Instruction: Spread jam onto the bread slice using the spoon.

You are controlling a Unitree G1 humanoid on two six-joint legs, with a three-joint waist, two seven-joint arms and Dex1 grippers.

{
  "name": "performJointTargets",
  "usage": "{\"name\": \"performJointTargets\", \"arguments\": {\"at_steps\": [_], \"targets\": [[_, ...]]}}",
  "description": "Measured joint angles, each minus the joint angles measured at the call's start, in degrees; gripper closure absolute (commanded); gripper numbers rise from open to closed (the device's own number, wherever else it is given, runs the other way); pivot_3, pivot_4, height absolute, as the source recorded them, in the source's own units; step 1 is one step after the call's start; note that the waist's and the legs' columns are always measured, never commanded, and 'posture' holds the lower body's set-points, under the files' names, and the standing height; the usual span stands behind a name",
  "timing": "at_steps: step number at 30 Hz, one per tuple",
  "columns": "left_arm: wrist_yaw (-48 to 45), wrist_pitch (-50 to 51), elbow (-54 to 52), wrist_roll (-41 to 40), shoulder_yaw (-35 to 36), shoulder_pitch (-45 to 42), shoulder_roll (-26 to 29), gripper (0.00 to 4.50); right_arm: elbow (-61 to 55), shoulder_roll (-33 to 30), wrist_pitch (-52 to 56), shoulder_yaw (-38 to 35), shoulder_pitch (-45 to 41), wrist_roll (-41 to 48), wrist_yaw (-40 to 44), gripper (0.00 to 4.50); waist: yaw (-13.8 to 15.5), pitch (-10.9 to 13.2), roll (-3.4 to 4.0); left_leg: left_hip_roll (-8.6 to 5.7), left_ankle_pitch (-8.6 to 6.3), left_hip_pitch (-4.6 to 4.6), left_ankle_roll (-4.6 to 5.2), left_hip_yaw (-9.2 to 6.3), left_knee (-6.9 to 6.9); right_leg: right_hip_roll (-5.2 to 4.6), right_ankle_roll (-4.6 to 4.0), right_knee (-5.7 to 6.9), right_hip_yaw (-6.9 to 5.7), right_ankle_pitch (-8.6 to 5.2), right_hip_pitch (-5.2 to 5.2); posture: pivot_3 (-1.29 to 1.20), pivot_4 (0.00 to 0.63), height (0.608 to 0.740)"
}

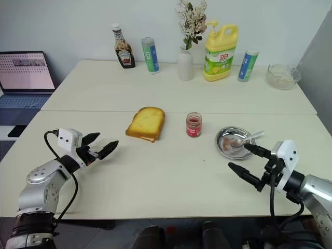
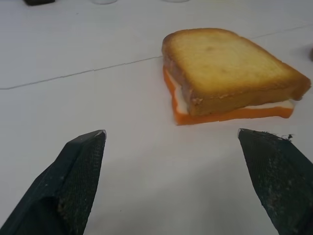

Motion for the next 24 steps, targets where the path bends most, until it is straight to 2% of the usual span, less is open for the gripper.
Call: {"name": "performJointTargets", "arguments": {"at_steps": [9, 15, 21, 24], "targets": [[9.6, 16.1, -5.6, -2.5, -2.2, -10.1, -6.1, 0.00, -4.0, -2.3, 4.9, 3.6, -6.9, 1.7, -1.6, 0.04, 0.2, 0.0, -0.06, -0.06, 0.00, -0.04, 0.00, -0.02, 0.03, 0.00, 0.09, -0.04, 0.01, 0.04, 0.02, 0.00, 0.150, 0.740], [14.3, 19.9, -3.3, -0.8, -5.4, -15.0, -10.2, 0.00, -4.8, -2.4, 6.5, 5.7, -11.3, 2.5, -2.7, 0.04, 0.0, 0.0, -0.07, -0.06, 0.00, -0.04, 0.00, -0.06, 0.05, 0.04, 0.09, -0.02, -0.01, 0.04, 0.02, 0.00, 0.150, 0.740], [17.5, 21.1, 0.8, 2.0, -7.6, -19.0, -12.4, 0.00, -4.8, -2.4, 6.8, 6.4, -11.6, 2.4, -2.6, 0.04, 0.0, 0.0, -0.08, -0.07, 0.00, -0.06, 0.00, -0.05, 0.03, 0.04, 0.10, -0.05, 0.00, 0.04, 0.01, 0.00, 0.150, 0.740], [18.7, 23.9, 1.2, 2.4, -7.8, -19.5, -12.5, 0.61, -4.8, -2.5, 6.8, 6.5, -11.6, 2.4, -2.6, 0.00, 0.0, 0.0, -0.08, -0.06, 0.00, -0.05, 0.00, -0.07, 0.03, 0.04, 0.10, -0.03, -0.01, 0.04, 0.01, 0.00, 0.150, 0.740]]}}
